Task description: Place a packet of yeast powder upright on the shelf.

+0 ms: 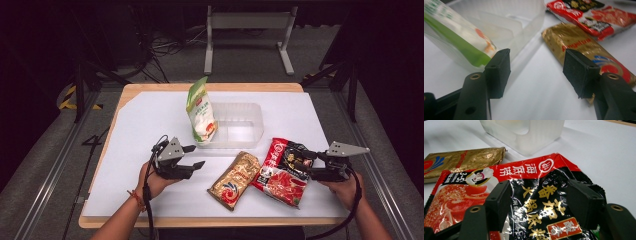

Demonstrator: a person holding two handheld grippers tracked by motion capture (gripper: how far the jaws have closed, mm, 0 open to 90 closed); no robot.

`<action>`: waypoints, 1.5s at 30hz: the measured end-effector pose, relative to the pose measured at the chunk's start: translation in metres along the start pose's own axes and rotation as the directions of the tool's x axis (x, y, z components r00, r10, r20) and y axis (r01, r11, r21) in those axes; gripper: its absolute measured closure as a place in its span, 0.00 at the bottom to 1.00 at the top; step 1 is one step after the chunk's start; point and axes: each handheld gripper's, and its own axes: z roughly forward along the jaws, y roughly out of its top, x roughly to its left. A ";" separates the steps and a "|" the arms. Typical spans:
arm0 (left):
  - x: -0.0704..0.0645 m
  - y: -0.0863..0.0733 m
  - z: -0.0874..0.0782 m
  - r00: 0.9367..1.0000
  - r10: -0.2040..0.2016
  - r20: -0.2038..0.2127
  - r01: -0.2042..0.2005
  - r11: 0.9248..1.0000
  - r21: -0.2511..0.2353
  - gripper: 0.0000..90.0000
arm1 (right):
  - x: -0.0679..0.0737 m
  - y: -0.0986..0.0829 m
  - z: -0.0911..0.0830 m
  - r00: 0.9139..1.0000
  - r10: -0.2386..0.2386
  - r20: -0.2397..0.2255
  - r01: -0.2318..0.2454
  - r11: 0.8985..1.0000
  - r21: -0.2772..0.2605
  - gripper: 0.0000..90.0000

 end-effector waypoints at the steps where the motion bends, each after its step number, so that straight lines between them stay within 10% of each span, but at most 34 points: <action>1: 0.000 0.000 0.000 1.000 0.000 0.000 0.000 1.000 0.000 0.41 | 0.000 0.000 0.000 1.000 0.000 0.000 0.000 1.000 0.000 0.42; 5: -0.011 -0.013 0.000 0.998 0.029 0.047 -0.032 0.998 0.060 0.42 | 0.000 0.003 0.001 0.999 0.027 -0.026 -0.028 0.999 -0.016 0.46; 16: -0.013 -0.041 -0.017 0.997 0.004 -0.078 0.001 0.998 0.067 0.27 | 0.011 0.013 0.010 0.996 0.049 -0.074 -0.050 0.999 -0.016 0.56; 27: -0.018 -0.058 -0.029 0.995 -0.031 -0.097 0.037 0.997 0.061 0.22 | 0.039 0.052 0.041 0.991 0.010 -0.136 -0.005 0.999 0.033 0.55; 45: -0.017 -0.058 -0.024 0.997 -0.020 -0.081 0.026 0.997 0.074 0.19 | 0.047 0.059 0.118 0.977 0.083 -0.194 -0.027 0.961 0.276 0.54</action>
